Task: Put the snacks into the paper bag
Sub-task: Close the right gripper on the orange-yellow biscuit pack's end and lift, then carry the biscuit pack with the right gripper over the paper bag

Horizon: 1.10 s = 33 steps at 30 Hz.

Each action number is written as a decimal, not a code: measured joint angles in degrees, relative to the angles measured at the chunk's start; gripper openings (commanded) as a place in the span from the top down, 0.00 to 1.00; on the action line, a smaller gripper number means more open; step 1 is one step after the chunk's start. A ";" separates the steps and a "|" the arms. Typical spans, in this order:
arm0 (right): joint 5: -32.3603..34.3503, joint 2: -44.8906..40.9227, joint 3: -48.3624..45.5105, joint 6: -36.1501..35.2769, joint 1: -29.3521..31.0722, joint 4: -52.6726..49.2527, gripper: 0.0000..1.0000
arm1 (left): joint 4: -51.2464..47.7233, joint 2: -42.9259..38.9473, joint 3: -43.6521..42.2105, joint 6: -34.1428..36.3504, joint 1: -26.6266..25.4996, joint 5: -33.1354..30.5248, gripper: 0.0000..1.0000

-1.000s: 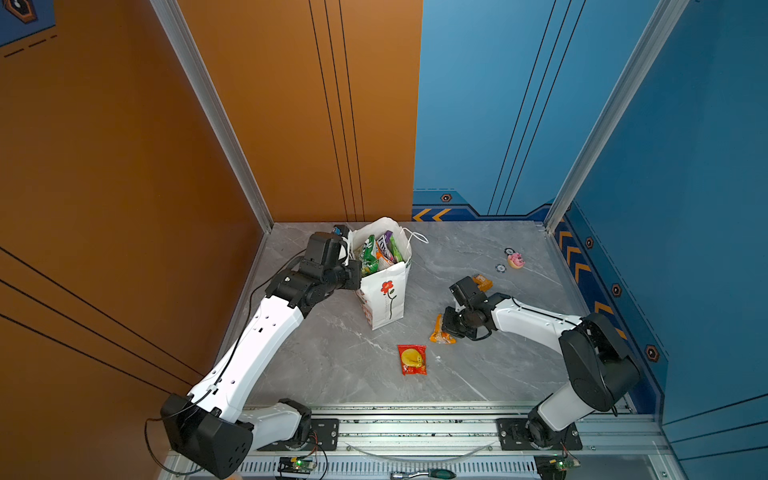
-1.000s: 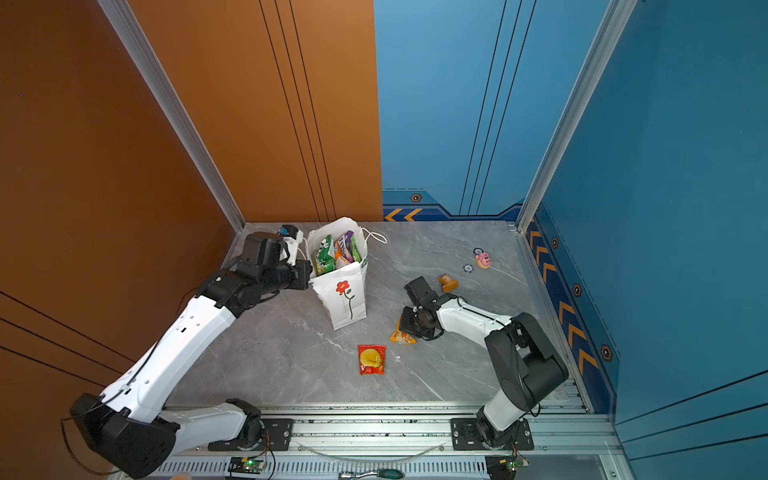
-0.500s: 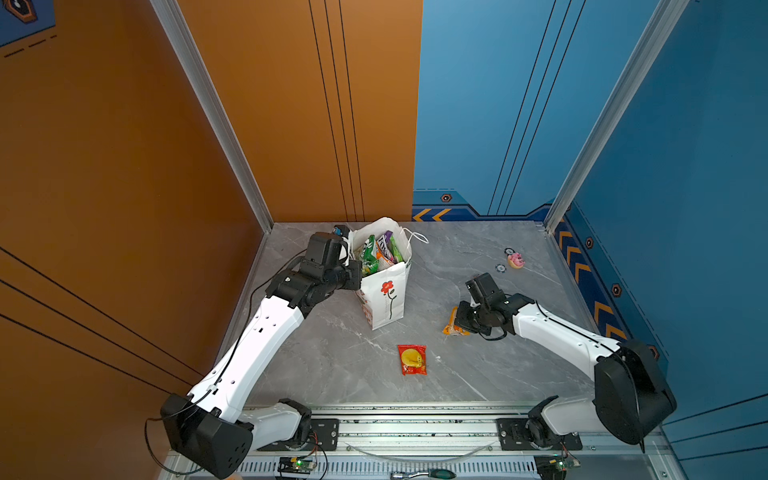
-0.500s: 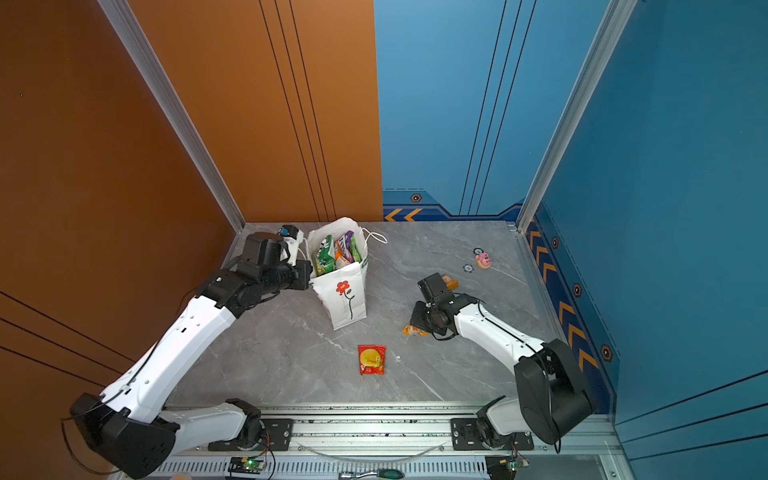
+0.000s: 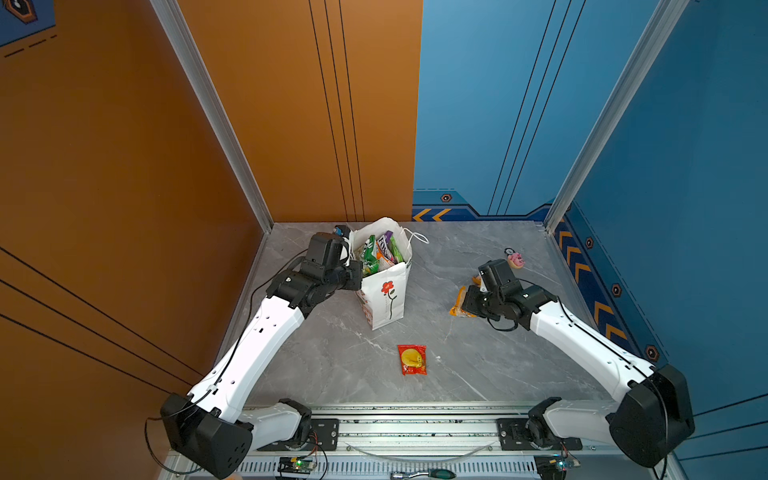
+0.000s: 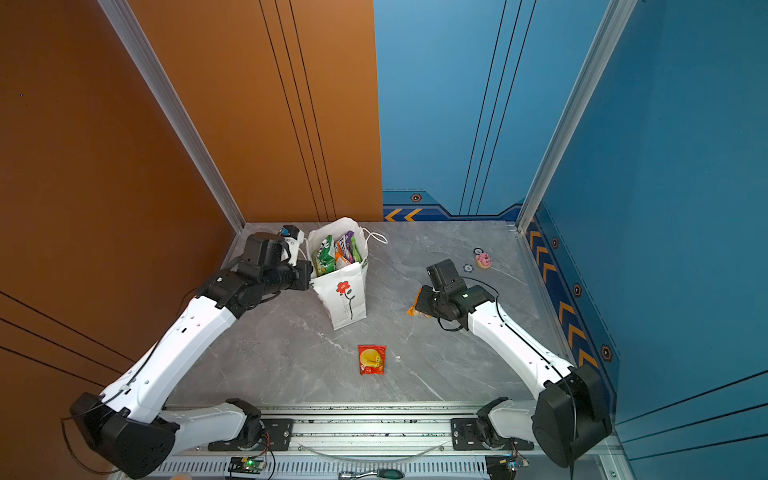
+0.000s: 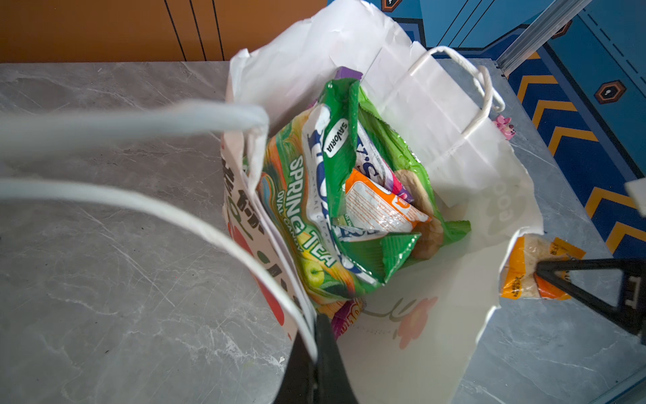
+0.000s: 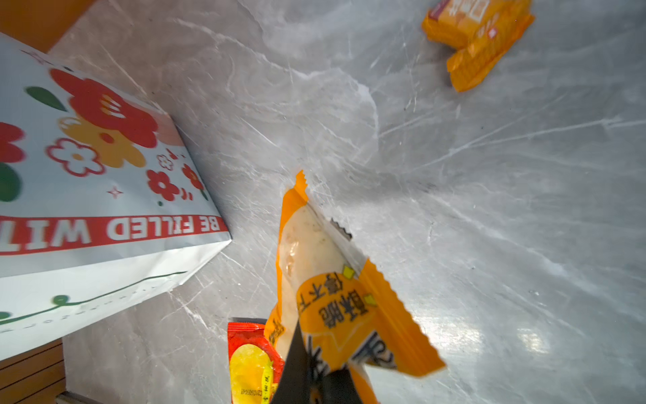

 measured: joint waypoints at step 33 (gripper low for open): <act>4.00 14.88 43.69 -9.29 8.24 -5.75 0.98 | -0.02 0.00 0.00 0.00 -0.26 -0.42 1.00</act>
